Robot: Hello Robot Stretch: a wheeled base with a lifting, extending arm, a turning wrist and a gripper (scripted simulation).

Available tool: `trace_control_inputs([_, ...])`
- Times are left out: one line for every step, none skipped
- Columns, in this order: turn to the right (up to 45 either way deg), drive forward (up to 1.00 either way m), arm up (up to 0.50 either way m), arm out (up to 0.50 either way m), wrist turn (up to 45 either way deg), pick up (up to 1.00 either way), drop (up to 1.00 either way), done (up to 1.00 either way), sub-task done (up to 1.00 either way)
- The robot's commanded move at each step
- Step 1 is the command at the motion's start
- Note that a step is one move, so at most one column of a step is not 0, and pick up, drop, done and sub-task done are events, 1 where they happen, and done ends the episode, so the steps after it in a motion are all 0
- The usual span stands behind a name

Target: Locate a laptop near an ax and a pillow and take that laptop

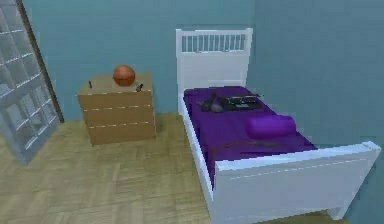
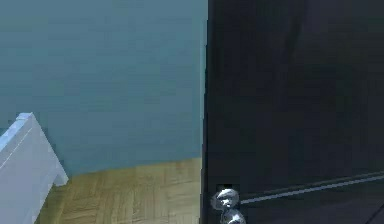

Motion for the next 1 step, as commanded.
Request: trace_control_inputs([15.0, 0.00, 0.00, 0.00, 0.0, 0.00, 0.00, 0.00, 0.00])
